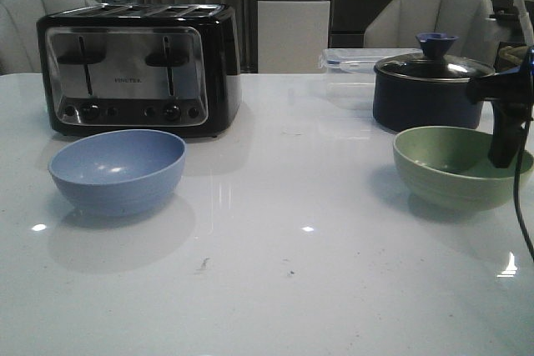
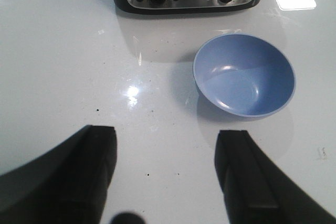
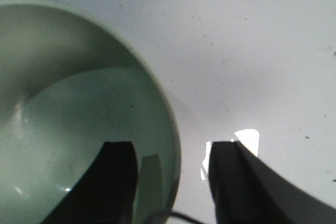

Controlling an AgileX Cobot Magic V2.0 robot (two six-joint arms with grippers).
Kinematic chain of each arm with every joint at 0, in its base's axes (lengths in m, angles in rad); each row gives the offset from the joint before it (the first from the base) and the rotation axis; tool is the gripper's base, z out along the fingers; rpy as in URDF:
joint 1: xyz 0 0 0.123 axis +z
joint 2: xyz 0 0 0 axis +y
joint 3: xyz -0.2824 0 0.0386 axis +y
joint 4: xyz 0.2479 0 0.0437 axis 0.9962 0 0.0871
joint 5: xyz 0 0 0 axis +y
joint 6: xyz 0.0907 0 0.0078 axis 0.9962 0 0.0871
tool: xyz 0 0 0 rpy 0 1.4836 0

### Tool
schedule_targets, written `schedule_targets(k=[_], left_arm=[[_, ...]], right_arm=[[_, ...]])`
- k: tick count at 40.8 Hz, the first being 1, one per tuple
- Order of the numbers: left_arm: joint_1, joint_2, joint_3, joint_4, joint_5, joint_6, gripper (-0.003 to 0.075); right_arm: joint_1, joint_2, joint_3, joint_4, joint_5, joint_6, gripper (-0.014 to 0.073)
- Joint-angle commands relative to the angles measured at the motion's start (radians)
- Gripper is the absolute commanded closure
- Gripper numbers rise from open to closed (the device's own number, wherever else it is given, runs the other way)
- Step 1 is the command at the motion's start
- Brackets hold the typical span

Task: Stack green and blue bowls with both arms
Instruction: 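Grasp the green bowl rim with the right gripper and lift it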

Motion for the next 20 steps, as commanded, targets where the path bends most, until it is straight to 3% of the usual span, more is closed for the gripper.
schedule_targets(k=[1,13,20], left_arm=[[-0.008,-0.002,-0.032,-0.013,-0.071,-0.002,0.0264],[-0.008,-0.002,-0.032,-0.013,-0.071,-0.002,0.0264],[-0.008,-0.002,-0.032,-0.013,-0.071,-0.002,0.0264]], right_arm=[[-0.007,-0.030,-0.038,0.009,0.000,0.000,0.0274],[-0.006,-0.047,-0.056,0.012,0.031,0.000,0.0504],[0.037,-0.101,-0.114,0.013,0.095,0.000,0.0541]])
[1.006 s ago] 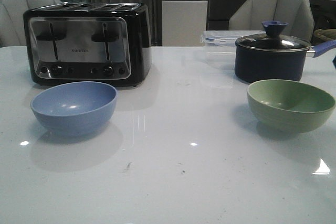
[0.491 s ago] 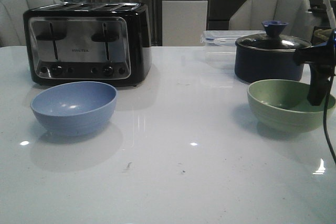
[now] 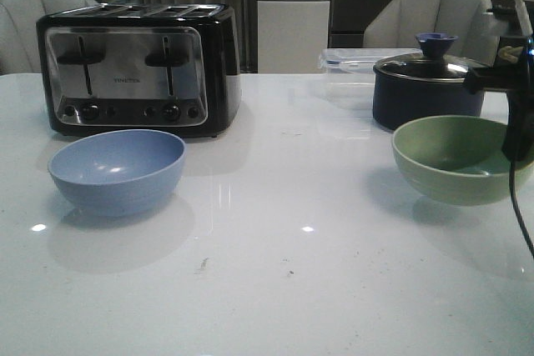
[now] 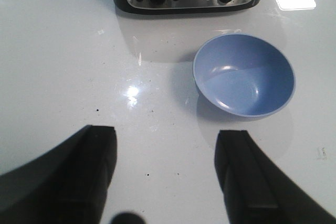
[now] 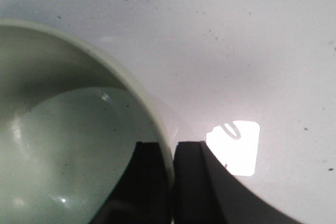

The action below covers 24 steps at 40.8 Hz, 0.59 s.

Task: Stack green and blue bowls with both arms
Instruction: 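Grasp the green bowl rim with the right gripper and lift it, then move the green bowl toward the table center and set it down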

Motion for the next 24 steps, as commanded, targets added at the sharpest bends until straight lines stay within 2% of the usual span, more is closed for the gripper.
schedule_targets(k=[1,8,16,24], left_arm=[[-0.008,-0.002,-0.032,-0.011,-0.071,-0.002,0.0264],[-0.008,-0.002,-0.032,-0.011,-0.071,-0.002,0.0264],[-0.008,-0.002,-0.032,-0.011,-0.071,-0.002,0.0264],[-0.008,-0.002,-0.032,-0.011,-0.071,-0.002,0.0264]], right_arm=[[0.039,-0.096,-0.067,0.012,0.019,-0.005,0.0541],[0.173,-0.125,-0.109,0.074,0.060,-0.021,0.0541],[0.349,-0.096,-0.109,0.106,0.034,-0.030,0.0541],[0.455,-0.020,-0.109,0.124,0.016,-0.030,0.0541]])
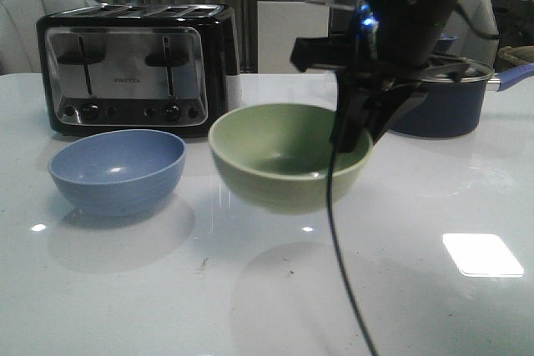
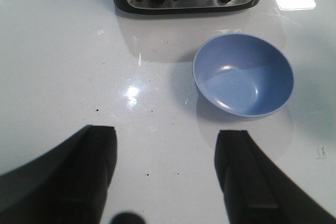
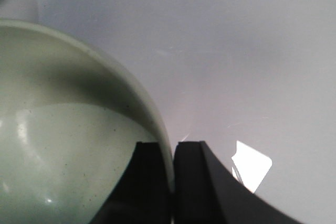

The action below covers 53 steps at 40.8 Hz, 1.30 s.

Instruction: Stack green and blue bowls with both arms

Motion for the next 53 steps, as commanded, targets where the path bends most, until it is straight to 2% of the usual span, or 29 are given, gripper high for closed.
schedule_targets(k=[1,10,12,14,20,22,24,32,46,53], left_arm=[[-0.008,-0.002,-0.032,-0.011,-0.071,-0.002,0.0264],[-0.008,-0.002,-0.032,-0.011,-0.071,-0.002,0.0264],[-0.008,-0.002,-0.032,-0.011,-0.071,-0.002,0.0265],[-0.008,-0.002,-0.032,-0.011,-0.071,-0.002,0.0264],[-0.008,-0.002,-0.032,-0.011,-0.071,-0.002,0.0264],[-0.008,-0.002,-0.032,-0.011,-0.071,-0.002,0.0264],[-0.008,-0.002,-0.032,-0.011,-0.071,-0.002,0.0264],[-0.008,-0.002,-0.032,-0.011,-0.071,-0.002,0.0265],[-0.013,0.082,-0.032,-0.011,-0.075,0.000,0.0263],[-0.082,0.193,-0.037,-0.011,-0.117,0.002,0.0227]], right_arm=[[0.036,-0.009,-0.032,0.017,-0.044,-0.013,0.0541],[0.059,0.079,-0.032,0.016,-0.061,-0.013,0.0531],[0.059,0.088,-0.032,0.010,-0.061,-0.013,0.0505],[0.059,0.094,-0.032,0.005,-0.062,-0.013,0.0442],[0.059,0.075,-0.038,-0.021,-0.063,-0.016,0.0167],[0.059,0.055,-0.038,-0.032,-0.064,-0.020,0.0104],[0.059,0.029,-0.038,-0.035,-0.063,-0.037,0.0077],[0.072,-0.135,0.021,-0.035,-0.068,-0.096,0.0074],[0.176,-0.523,0.327,-0.034,-0.228,-0.148,0.0074],[0.179,-0.692,0.474,-0.030,-0.260,-0.148,0.0074]])
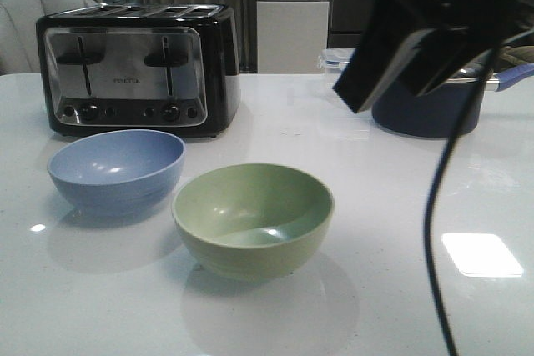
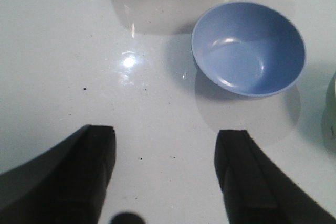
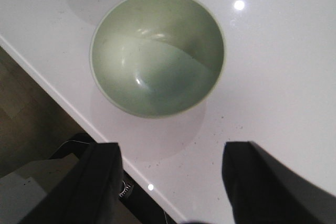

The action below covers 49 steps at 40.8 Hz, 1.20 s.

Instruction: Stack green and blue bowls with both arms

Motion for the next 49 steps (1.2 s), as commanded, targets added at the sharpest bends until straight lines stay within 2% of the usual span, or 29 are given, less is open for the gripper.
schedule_targets(k=[1,5,7,17,32,34,37,49], left_arm=[[-0.053,0.051,-0.038,-0.011,-0.105,0.002,0.0200],[-0.103,0.139,-0.066,-0.011,-0.140,0.000,0.0131],[-0.115,0.213,-0.106,-0.011,-0.144,-0.002,0.0120],[-0.103,0.537,-0.336,-0.009,-0.098,-0.006,0.0118],[-0.064,0.809,-0.520,-0.016,-0.057,-0.006,0.0122],[-0.064,0.822,-0.526,-0.028,-0.059,-0.006,0.0136],[-0.064,0.845,-0.528,-0.040,-0.067,-0.006,0.0197],[-0.064,0.874,-0.530,-0.062,-0.067,-0.006,0.0512]], right_arm=[[0.003,-0.116,0.042,0.005,-0.075,-0.013,0.0074],[0.003,-0.198,0.096,0.005,-0.094,-0.013,0.0074],[0.003,-0.241,0.116,0.005,-0.106,-0.013,0.0074],[0.003,-0.319,0.135,0.005,-0.101,-0.013,0.0074],[0.003,-0.318,0.135,0.005,-0.101,-0.013,0.0074],[0.003,-0.318,0.135,0.005,-0.101,-0.013,0.0074],[0.003,-0.318,0.135,0.005,-0.101,-0.013,0.0074],[0.003,-0.318,0.135,0.005,-0.101,-0.013,0.0074]])
